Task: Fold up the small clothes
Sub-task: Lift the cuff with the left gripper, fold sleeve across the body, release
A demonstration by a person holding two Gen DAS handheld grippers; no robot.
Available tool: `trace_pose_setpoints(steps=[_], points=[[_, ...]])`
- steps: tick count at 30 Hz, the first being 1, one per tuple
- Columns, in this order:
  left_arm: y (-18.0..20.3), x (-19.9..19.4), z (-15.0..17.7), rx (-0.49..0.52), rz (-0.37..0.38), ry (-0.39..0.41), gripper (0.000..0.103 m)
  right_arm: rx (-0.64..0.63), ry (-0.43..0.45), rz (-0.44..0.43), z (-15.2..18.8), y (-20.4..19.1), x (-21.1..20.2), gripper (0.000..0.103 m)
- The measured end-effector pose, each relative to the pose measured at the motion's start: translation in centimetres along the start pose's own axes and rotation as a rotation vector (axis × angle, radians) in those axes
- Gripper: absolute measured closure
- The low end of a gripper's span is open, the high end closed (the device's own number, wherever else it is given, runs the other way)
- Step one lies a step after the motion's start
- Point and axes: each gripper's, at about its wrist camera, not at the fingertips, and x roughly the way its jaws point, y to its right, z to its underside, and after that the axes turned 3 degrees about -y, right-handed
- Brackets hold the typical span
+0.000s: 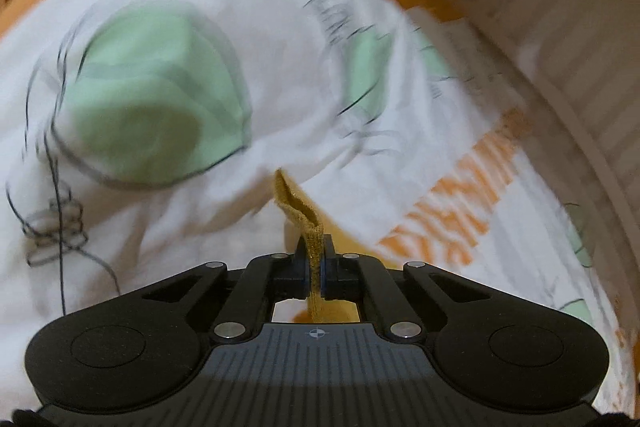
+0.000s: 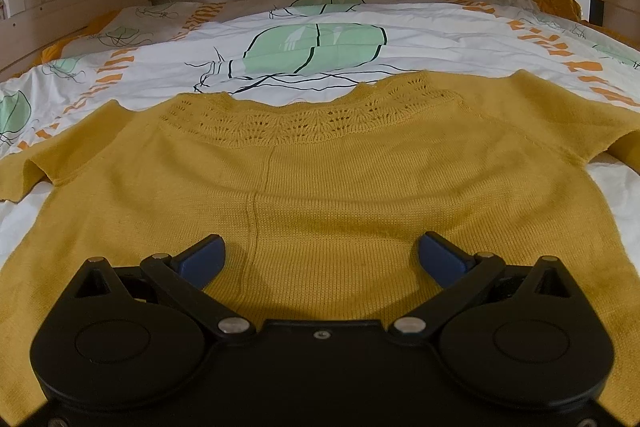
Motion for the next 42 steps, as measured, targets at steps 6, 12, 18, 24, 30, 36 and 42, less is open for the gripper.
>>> trace_pose_setpoints(steps=[6,12,18,24,30,36,42], points=[[6.9,-4.3,-0.2,0.150,0.101,0.072,0.100,0.002,-0.007,-0.004,-0.2,0.1,0.0,0.000],[13.8,-7.3,2.0,0.295,0.206,0.095,0.100,0.014,-0.020,-0.023,-0.5,0.3,-0.3,0.000],[19.6,-8.2,5.6,0.378,0.330,0.064,0.099,0.067,-0.059,-0.118,-1.4,1.8,-1.0,0.000],[26.0,-7.2,10.3,0.461,0.435,-0.004,0.099,0.110,-0.121,-0.225,-4.5,4.8,-1.9,0.000],[31.2,-4.2,17.1,0.520,0.500,-0.106,0.099,0.097,-0.137,-0.237,-7.6,8.7,-1.7,0.000],[34.0,-1.0,24.8,0.683,0.487,-0.193,0.097,0.145,-0.111,-0.169,-8.1,12.3,-0.8,0.000],[32.3,0.8,29.3,0.837,0.461,-0.307,0.067,0.225,-0.139,-0.188,-8.4,13.6,0.1,0.000]])
